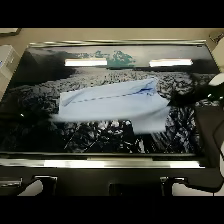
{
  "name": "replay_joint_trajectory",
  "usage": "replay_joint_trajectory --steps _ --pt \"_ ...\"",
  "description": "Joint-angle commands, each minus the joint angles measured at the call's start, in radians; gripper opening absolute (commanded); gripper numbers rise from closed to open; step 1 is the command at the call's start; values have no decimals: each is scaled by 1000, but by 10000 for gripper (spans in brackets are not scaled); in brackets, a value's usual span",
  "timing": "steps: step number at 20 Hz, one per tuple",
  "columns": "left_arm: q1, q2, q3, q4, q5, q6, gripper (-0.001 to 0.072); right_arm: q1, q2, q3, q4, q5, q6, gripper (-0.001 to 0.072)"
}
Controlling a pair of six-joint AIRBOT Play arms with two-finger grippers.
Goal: Fold the clothes and pants, and hang the long-sleeved shirts on hangers.
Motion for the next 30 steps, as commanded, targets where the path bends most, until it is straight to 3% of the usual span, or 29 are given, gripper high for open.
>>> replay_joint_trajectory --steps 1,4,7,12,16,20,22,25,27,28,30 --pt "0 84 424 -2 87 -13 20 2 164 346 -17 -161 -8 43" --pt "0 139 805 -2 216 -69 21 2 313 554 -37 -307 -8 43" --pt "0 213 984 -2 262 -96 20 2 488 571 -78 -343 1 43" --pt "0 391 1009 10 330 -122 20 2 678 571 -146 -367 72 43" --pt "0 476 1014 112 406 -154 19 2 748 571 -221 -389 117 43" --pt "0 458 1008 166 230 -209 19 2 752 572 -264 -342 163 43" --pt "0 427 973 167 99 -212 19 2 720 571 -283 -210 215 43" --pt "-3 351 795 166 -99 -212 19 2 575 541 -245 200 237 42" --pt "-35 307 583 170 -121 -211 19 3 443 396 -198 399 260 42" --pt "-59 285 448 173 -89 -206 18 21 393 287 -172 386 258 41" --pt "-100 232 206 208 29 -207 18 117 292 50 -210 216 240 41"
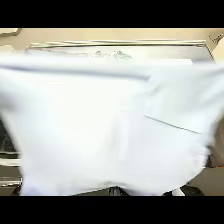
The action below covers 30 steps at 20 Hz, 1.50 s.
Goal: Fold the clothes and pants, and hang the long-sleeved shirts on hangers.
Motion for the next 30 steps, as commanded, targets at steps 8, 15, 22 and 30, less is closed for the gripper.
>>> replay_joint_trajectory --steps 8,15,22,30 --pt "-72 -578 -245 14 336 -1 20 177 -657 -263 135 -639 156 43" --pt "-108 -806 21 -7 427 -4 20 177 -694 -263 200 -1064 163 42" --pt "-188 -920 63 -29 482 -8 20 173 -753 -263 198 -1046 164 43" --pt "-196 -938 78 -62 417 -71 21 90 -740 -263 191 -851 217 43"
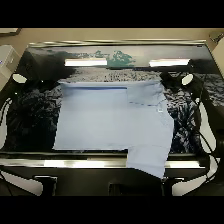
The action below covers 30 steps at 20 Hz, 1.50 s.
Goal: Fold the clothes and pants, and hang the long-sleeved shirts on hangers.
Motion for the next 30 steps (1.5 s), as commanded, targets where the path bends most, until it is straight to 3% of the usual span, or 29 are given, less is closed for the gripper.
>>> replay_joint_trajectory --steps 1,5,9,11,18,30 --pt "-4 -14 4 -6 -100 -8 21 -15 5 1 -2 175 -25 43" --pt "55 20 7 25 -272 48 21 -19 91 1 -60 415 -107 43" --pt "116 21 6 77 -607 71 21 -18 164 -2 -190 714 -104 44" --pt "116 18 -7 153 -705 71 21 -18 162 -45 -208 751 -95 44" --pt "113 18 -27 164 -774 63 21 -18 134 -96 -199 749 -51 44" --pt "112 18 -27 164 -781 53 23 -18 135 -96 -200 773 -42 47"
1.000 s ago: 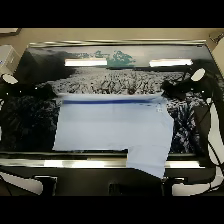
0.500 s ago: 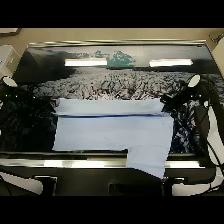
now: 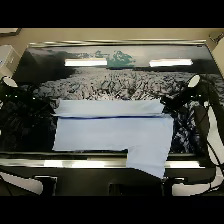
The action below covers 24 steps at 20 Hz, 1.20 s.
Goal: Fold the clothes and pants, and hang the long-sleeved shirts on hangers.
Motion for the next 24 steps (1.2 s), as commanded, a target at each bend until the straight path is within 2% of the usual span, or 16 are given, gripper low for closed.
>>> replay_joint_trajectory --steps 1,17,18,19,20,24 --pt "0 -1 0 1 -4 0 23 0 0 0 0 3 2 47" --pt "-51 -1 -1 1 -11 -28 21 0 -1 0 -3 49 -5 51" --pt "-54 0 0 1 -14 -35 60 -1 0 0 -3 48 -5 228" --pt "-51 0 1 3 -31 -35 238 -2 2 2 -4 54 -16 454" --pt "-42 2 2 12 -55 -35 423 -8 4 8 -11 76 -37 474" --pt "54 41 3 69 -154 -35 438 -130 56 19 -17 216 -78 478"
